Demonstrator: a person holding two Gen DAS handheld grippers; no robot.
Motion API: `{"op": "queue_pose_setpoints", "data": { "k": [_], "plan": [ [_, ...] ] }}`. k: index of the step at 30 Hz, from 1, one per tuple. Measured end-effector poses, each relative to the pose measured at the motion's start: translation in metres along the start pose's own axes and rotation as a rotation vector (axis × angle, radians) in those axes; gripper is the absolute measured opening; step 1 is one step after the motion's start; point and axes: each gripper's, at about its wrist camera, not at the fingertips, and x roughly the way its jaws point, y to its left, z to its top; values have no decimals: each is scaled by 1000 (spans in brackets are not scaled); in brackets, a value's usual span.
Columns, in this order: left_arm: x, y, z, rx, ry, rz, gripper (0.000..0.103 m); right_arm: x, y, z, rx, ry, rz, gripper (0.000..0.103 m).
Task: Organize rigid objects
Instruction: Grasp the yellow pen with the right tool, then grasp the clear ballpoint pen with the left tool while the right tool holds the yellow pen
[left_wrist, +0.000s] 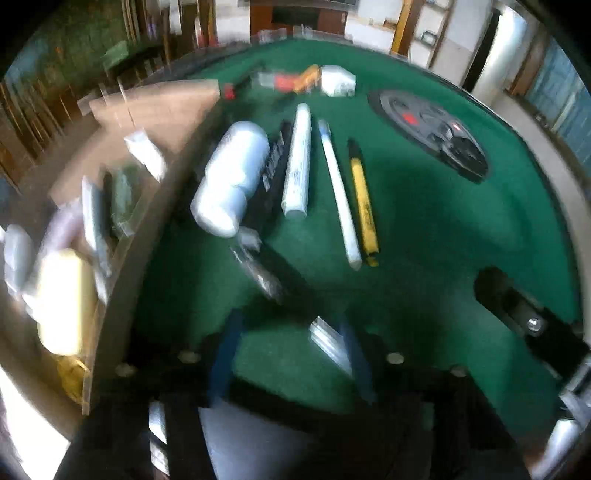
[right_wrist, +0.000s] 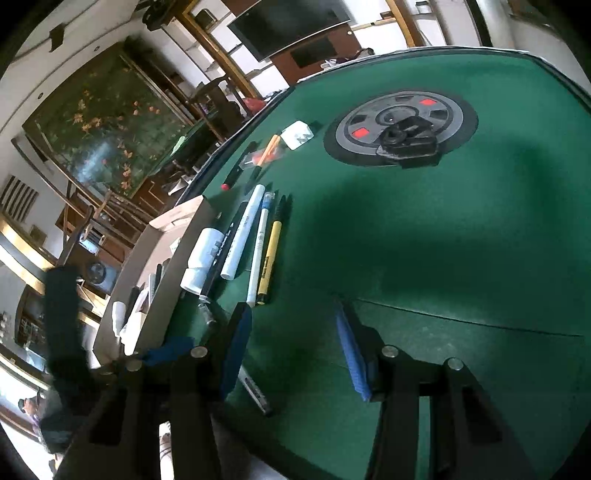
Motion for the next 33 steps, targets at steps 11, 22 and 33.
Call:
{"op": "queue_pose_setpoints", "data": {
  "k": [11,22,33],
  "plan": [
    [-16,7,-1,56,-60,18,25,39,32,36,-49,89,-29,47],
    [-34,56,-6,-189,-96,-294,16,112,60,59,-189,198,-257,21],
    [-63,65,-7,-208,-110,-417,10,75,38,32,-154,140,-283,8]
  ]
}}
